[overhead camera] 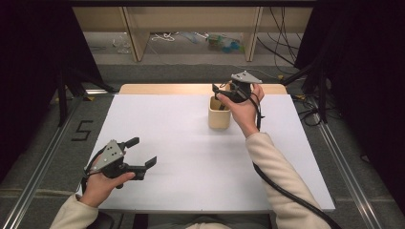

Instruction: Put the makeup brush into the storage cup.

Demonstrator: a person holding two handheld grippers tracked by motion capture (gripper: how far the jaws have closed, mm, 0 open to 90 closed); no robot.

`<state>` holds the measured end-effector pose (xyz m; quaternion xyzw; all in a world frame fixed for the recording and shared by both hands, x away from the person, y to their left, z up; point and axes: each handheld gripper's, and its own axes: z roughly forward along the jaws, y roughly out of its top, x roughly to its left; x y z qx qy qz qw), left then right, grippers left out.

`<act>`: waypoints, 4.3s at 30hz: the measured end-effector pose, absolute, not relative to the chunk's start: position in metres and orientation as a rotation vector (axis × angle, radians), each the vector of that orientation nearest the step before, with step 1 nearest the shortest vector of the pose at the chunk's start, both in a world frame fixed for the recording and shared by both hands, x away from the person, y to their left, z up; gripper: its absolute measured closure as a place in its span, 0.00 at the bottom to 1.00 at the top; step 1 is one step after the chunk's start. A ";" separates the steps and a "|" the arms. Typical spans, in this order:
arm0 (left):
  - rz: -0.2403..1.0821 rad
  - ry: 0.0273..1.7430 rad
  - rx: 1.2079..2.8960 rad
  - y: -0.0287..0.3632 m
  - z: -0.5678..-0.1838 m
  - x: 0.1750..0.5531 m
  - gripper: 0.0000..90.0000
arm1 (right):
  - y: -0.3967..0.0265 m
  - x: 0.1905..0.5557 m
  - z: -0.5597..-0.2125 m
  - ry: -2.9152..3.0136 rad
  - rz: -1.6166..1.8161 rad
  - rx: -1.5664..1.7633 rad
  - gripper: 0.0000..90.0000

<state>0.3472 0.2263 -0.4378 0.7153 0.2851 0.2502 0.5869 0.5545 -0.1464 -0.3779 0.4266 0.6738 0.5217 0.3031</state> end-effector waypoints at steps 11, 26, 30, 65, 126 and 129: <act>0.584 0.667 1.667 0.226 -0.438 0.347 0.07 | -0.145 0.550 -0.375 1.792 1.382 1.115 0.17; 0.588 0.669 1.667 0.227 -0.437 0.347 0.06 | -0.142 0.535 -0.370 1.847 1.359 1.036 0.15; 0.590 0.668 1.665 0.227 -0.437 0.347 0.04 | -0.145 0.530 -0.368 1.855 1.362 1.018 0.15; 0.586 0.650 1.654 0.226 -0.436 0.347 0.00 | -0.222 0.444 -0.369 1.907 1.475 0.982 0.16; 0.590 0.652 1.664 0.226 -0.436 0.346 0.00 | -0.252 0.367 -0.420 2.063 1.513 0.828 0.18; 0.588 0.651 1.662 0.226 -0.436 0.346 0.00 | -0.252 0.367 -0.420 2.072 1.509 0.839 0.18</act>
